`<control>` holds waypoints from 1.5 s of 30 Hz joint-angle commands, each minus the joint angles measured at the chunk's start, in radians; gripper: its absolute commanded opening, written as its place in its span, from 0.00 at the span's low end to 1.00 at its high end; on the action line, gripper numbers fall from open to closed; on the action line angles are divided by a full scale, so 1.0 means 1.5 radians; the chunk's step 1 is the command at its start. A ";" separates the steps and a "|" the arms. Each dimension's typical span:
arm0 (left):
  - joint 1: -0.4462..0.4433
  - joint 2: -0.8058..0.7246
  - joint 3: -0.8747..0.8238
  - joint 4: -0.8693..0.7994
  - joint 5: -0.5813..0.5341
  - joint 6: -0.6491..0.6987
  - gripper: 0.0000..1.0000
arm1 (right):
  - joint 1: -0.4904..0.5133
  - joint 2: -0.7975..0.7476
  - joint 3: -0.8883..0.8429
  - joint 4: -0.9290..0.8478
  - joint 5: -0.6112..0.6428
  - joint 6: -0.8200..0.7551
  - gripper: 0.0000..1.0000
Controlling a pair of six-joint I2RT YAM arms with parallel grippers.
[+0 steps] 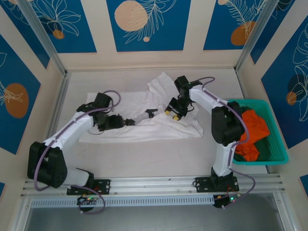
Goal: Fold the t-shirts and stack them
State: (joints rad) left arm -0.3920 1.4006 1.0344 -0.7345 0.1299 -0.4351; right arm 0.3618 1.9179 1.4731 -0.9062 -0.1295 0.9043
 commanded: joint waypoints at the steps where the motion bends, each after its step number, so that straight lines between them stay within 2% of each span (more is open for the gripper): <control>1: -0.093 0.069 0.073 0.084 0.063 0.059 0.73 | -0.007 -0.100 -0.062 0.009 0.047 0.017 0.45; 6: -0.178 0.247 0.231 0.081 0.065 0.160 0.72 | -0.016 -0.193 -0.213 0.063 0.026 0.014 0.42; 10: -0.183 0.358 0.348 0.054 0.078 0.196 0.67 | -0.025 -0.213 -0.287 0.100 -0.004 0.007 0.40; 15: -0.188 0.456 0.471 0.009 0.096 0.228 0.63 | -0.031 -0.209 -0.322 0.139 -0.017 0.000 0.39; 22: -0.189 0.534 0.566 -0.047 0.111 0.242 0.57 | -0.034 -0.178 -0.320 0.149 -0.025 -0.006 0.38; 27: -0.189 0.549 0.572 -0.067 0.093 0.263 0.60 | -0.036 -0.173 -0.323 0.152 -0.030 -0.006 0.38; 32: -0.189 0.563 0.575 -0.070 0.105 0.265 0.57 | -0.041 -0.168 -0.326 0.152 -0.031 -0.011 0.38; 34: -0.189 0.568 0.577 -0.068 0.101 0.264 0.52 | -0.043 -0.167 -0.327 0.153 -0.031 -0.014 0.37; 38: -0.189 0.579 0.587 -0.067 0.098 0.262 0.35 | -0.044 -0.160 -0.326 0.150 -0.034 -0.017 0.36; 41: -0.189 0.586 0.595 -0.065 0.098 0.259 0.29 | -0.045 -0.155 -0.329 0.150 -0.034 -0.019 0.35; 45: -0.189 0.593 0.605 -0.069 0.096 0.259 0.11 | -0.045 -0.151 -0.331 0.146 -0.030 -0.021 0.34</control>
State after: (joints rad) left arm -0.6708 2.2677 1.9102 -0.8093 0.2615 -0.0566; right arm 0.2985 1.6794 0.9920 -0.6693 -0.1581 0.8886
